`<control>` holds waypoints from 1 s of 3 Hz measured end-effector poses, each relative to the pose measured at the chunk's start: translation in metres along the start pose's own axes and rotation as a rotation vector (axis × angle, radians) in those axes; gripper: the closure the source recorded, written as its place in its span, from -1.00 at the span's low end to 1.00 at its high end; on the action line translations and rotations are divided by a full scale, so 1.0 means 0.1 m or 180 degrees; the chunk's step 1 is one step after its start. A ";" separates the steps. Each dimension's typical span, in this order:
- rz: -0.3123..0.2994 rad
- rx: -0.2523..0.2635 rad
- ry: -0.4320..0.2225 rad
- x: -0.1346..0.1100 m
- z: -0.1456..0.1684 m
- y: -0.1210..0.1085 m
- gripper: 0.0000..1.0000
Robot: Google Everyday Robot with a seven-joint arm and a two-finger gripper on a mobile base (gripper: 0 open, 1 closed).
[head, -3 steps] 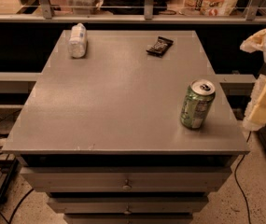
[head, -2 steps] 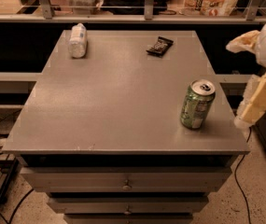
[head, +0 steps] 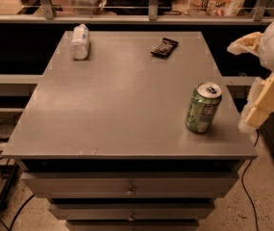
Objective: Move green can near blue plastic bottle
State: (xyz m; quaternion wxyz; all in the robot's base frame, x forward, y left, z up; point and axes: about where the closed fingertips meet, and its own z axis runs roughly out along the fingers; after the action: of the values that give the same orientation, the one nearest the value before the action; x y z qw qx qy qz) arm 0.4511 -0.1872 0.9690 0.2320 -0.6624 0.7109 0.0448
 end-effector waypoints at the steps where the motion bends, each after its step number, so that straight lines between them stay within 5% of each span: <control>1: 0.0103 -0.0014 -0.0288 0.03 0.36 -0.09 -1.00; 3: 0.0369 -0.0137 -0.0813 0.15 0.89 -0.21 -0.90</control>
Offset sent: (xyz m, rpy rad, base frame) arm 0.0522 0.0113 -0.0847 0.3158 0.0373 -0.0302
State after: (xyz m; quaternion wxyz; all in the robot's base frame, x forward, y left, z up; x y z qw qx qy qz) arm 0.4952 -0.1707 0.8885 0.3033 -0.6140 0.7115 0.1573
